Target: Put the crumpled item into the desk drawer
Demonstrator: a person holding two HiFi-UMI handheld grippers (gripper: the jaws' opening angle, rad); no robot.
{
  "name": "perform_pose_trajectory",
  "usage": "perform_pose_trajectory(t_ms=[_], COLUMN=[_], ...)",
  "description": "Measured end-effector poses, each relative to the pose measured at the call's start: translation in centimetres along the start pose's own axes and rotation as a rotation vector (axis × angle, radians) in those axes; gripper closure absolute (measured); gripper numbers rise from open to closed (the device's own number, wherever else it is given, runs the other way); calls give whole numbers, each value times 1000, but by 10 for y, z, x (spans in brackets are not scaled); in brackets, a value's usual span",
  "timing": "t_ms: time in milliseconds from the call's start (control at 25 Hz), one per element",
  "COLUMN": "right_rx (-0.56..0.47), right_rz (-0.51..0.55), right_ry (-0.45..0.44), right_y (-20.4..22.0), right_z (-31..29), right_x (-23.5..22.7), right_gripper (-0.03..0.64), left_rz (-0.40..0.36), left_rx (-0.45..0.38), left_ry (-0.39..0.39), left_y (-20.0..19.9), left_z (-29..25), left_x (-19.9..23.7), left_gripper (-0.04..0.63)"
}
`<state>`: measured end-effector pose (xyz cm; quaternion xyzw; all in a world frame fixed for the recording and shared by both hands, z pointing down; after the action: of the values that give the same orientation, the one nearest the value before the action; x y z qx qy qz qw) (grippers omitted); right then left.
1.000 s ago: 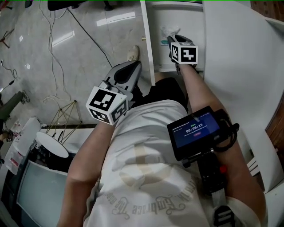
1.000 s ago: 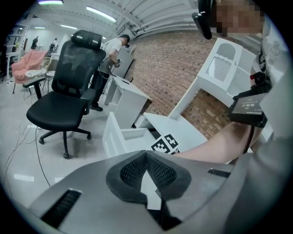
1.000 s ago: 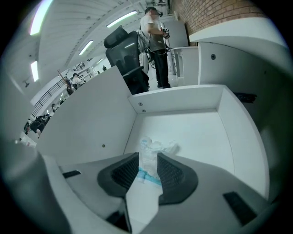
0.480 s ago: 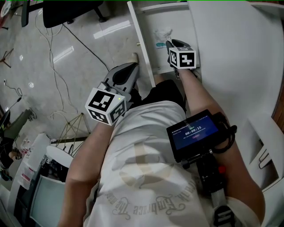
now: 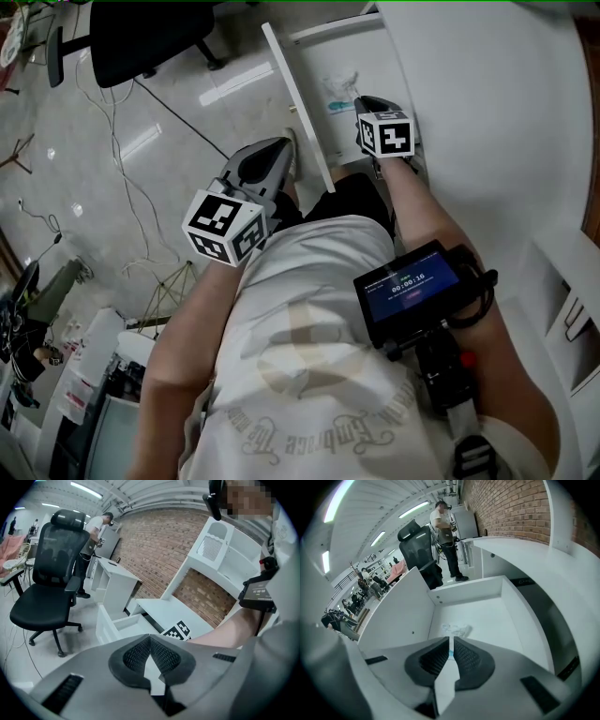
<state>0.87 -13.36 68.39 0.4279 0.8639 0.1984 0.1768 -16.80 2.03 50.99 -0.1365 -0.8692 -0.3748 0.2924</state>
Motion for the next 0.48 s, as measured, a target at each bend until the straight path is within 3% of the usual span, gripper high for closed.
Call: perform_pose_trajectory(t_ms=[200, 480], right_rx=[-27, -53], right_rz=[-29, 44], right_ry=[5, 1], right_y=[2, 0], right_z=[6, 14], right_x=[-1, 4], right_gripper=[581, 584], left_rz=[-38, -82], left_rx=[8, 19], left_ry=[26, 61], left_y=[-7, -15], left_z=[-6, -15], left_x=[2, 5], left_gripper=[575, 575])
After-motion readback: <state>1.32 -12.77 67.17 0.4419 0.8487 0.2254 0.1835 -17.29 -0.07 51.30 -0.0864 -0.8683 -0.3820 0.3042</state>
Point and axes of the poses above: the fingertips, and each gripper's own axes: z backward along the fingers, x to its left, y out of its underside, the point moved 8 cm from there along z, backward along the fingers, and after that the axes turned 12 degrees about z, right-handed, at the moved point
